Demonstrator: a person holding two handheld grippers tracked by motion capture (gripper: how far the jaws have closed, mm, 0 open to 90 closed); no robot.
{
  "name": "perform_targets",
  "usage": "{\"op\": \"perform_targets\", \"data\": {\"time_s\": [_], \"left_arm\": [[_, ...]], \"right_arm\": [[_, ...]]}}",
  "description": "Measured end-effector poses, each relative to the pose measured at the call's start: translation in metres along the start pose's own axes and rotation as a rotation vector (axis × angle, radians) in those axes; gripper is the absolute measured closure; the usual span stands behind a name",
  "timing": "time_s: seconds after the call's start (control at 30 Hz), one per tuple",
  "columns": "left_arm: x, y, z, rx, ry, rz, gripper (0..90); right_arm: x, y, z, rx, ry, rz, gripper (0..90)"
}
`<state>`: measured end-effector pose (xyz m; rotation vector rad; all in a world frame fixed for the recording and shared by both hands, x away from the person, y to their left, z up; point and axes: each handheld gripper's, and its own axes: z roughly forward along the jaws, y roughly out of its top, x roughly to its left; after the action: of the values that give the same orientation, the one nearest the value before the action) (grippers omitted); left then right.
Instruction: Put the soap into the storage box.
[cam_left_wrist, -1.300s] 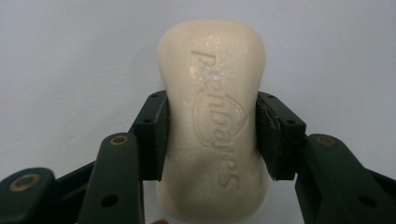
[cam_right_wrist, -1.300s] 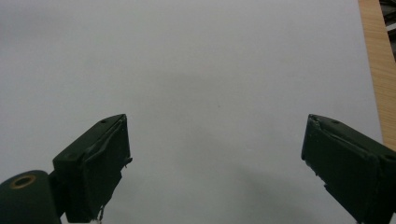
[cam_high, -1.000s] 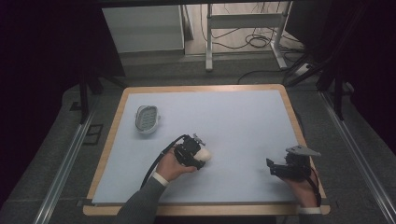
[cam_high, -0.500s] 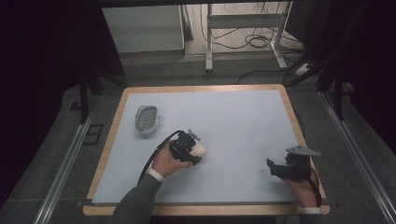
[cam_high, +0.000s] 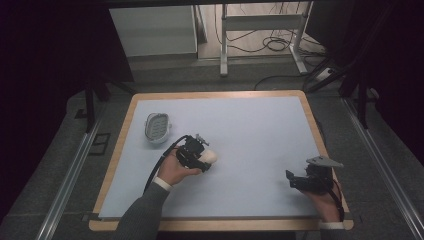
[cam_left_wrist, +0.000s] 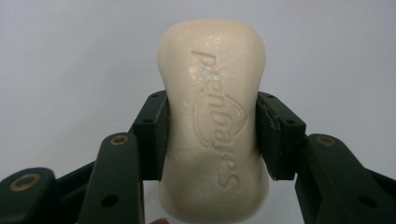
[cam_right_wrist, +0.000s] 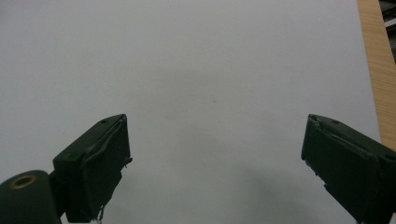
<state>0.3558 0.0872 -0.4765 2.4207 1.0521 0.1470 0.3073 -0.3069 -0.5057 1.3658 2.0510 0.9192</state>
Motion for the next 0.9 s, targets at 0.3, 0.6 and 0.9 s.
{"op": "perform_targets", "data": {"time_s": [0.3, 0.6, 0.9], "left_arm": [[0.008, -0.001, -0.003, -0.003, 0.006, -0.016, 49.7], [0.016, -0.002, -0.007, -0.007, 0.018, -0.033, 49.7], [0.026, 0.000, -0.012, -0.008, 0.033, -0.046, 49.7]], "right_arm": [[-0.001, 0.000, 0.000, 0.004, -0.002, 0.002, 7.6], [-0.001, -0.001, 0.001, 0.005, -0.006, 0.003, 7.6], [-0.002, -0.002, 0.002, 0.010, -0.004, 0.009, 7.6]]}}
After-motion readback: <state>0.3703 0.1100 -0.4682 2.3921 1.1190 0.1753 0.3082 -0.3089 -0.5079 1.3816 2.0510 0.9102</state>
